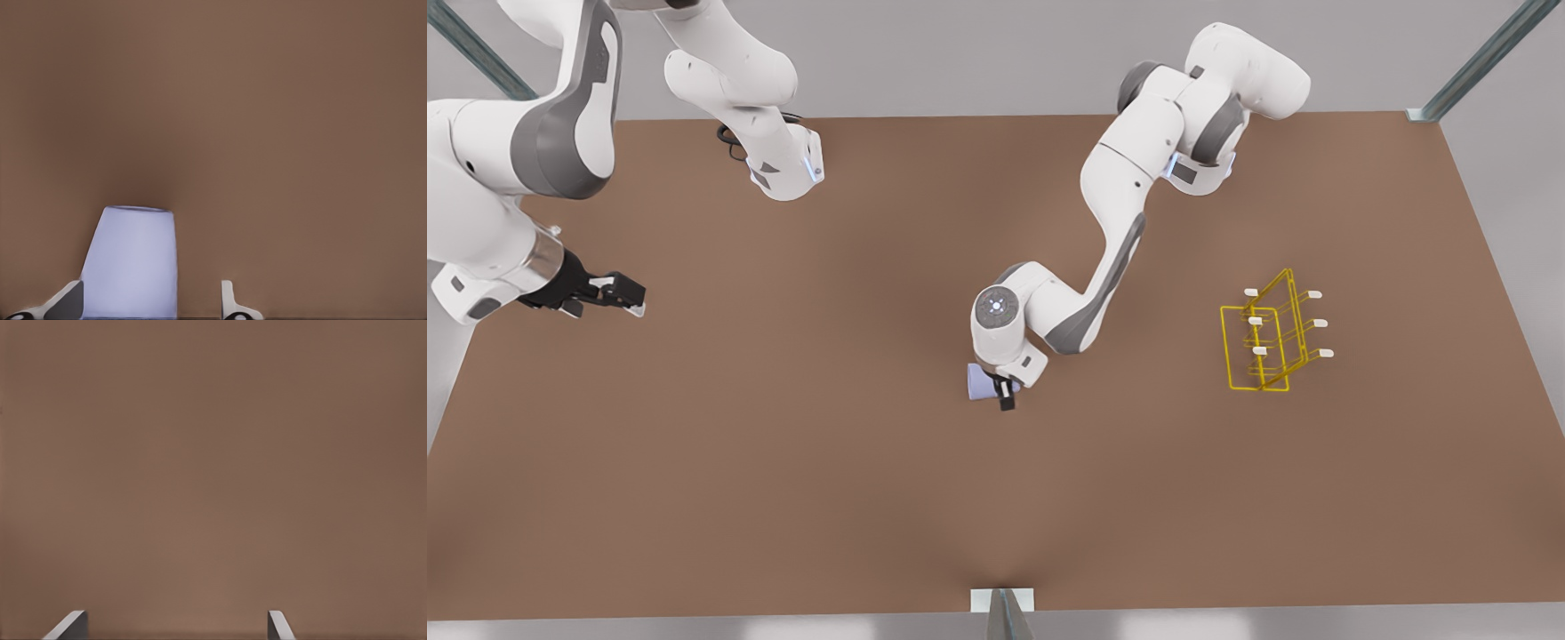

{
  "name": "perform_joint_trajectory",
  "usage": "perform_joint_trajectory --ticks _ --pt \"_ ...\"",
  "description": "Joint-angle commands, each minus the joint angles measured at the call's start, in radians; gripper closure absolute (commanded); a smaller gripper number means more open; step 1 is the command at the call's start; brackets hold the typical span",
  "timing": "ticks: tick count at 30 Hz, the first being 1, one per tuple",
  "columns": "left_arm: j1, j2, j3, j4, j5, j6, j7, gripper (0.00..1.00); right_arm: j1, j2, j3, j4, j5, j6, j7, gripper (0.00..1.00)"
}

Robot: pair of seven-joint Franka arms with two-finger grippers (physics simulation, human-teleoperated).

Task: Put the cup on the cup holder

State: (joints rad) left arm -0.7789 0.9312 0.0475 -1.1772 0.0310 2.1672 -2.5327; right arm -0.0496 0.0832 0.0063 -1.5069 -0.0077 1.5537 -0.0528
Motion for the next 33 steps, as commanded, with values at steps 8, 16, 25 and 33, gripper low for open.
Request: perform_joint_trajectory --ticks 8,16,25,33 --pt "-0.014 0.017 -0.02 -0.01 -0.013 0.088 -0.023 0.0 -0.004 0.013 0.0 0.001 0.002 -0.006 -0.015 0.0" --pt "-0.026 0.043 -0.018 -0.024 -0.008 0.066 -0.009 0.0 -0.007 0.013 0.0 0.001 0.002 -0.006 -0.019 0.0" --pt "-0.028 0.069 -0.02 -0.013 -0.016 0.052 0.005 0.23 -0.01 0.021 0.0 0.001 0.002 -0.007 -0.022 0.0" --pt "-0.013 -0.005 -0.044 -0.013 -0.034 -0.029 0.097 0.26 -0.013 0.021 0.0 0.002 0.002 -0.007 -0.024 0.0"
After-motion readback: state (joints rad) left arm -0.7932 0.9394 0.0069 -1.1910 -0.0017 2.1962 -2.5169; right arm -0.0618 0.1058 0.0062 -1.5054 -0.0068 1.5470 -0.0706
